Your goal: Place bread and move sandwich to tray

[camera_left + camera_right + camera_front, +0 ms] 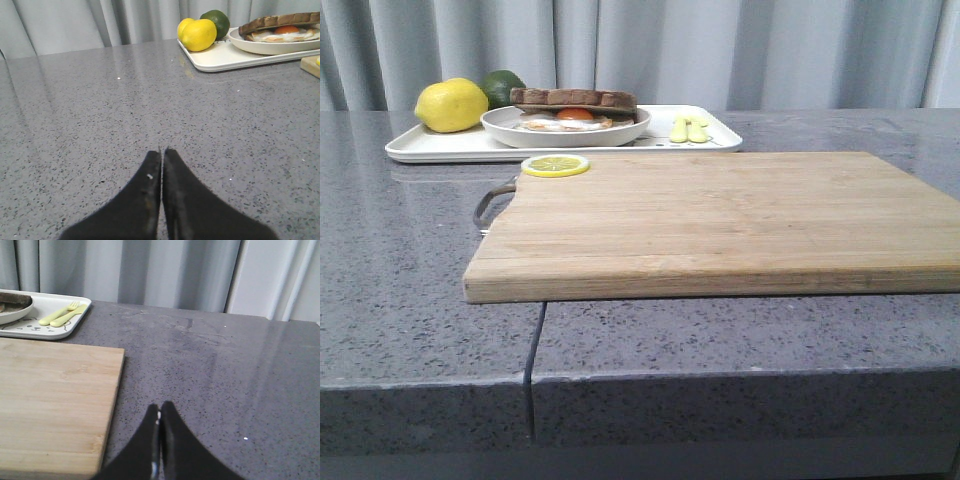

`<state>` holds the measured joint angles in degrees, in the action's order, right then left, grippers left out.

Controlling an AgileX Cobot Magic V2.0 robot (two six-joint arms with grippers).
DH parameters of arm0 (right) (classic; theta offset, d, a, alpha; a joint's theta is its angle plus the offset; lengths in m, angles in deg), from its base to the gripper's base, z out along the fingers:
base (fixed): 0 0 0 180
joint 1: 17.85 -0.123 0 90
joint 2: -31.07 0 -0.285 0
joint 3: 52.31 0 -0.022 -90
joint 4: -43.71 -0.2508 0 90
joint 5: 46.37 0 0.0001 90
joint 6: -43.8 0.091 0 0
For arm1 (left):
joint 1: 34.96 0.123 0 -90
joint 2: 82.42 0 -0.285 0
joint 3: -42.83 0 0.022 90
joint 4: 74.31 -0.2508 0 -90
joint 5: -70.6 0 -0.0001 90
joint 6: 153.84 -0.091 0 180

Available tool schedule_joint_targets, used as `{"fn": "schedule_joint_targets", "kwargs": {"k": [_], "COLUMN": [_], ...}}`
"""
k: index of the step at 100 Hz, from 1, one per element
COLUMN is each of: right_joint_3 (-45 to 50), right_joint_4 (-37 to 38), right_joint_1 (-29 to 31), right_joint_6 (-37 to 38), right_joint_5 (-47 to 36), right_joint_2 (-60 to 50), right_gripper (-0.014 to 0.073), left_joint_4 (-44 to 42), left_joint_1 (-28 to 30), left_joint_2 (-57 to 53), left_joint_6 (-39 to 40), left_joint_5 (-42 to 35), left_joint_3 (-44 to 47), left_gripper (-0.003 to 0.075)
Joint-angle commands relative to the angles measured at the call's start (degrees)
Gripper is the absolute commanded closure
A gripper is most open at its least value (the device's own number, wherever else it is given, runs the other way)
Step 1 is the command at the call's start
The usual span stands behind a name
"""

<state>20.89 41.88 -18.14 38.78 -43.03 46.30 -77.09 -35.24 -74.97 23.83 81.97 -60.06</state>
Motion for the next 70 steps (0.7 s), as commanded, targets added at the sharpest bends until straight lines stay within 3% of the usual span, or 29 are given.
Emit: {"fn": "schedule_joint_targets", "kwargs": {"k": [1,21,70], "right_joint_3": [2.2,5.7,5.7], "right_joint_4": [0.7,0.7,0.7], "right_joint_1": [0.2,0.2,0.1], "right_joint_6": [-0.4,0.7,0.7], "right_joint_5": [-8.3,-5.6,-5.8], "right_joint_2": [-1.9,-9.3,-9.2], "right_gripper": [0.0661,0.0661,0.0661], "left_joint_4": [-0.1,-0.1,-0.1], "left_joint_1": [0.2,0.2,0.2], "left_joint_2": [-1.7,-1.7,-1.7], "left_joint_6": [0.5,0.5,0.5], "left_joint_5": [-4.8,-4.8,-4.8], "left_joint_3": [0.9,0.9,0.9], "left_gripper": [0.0740,0.0740,0.0740]}}
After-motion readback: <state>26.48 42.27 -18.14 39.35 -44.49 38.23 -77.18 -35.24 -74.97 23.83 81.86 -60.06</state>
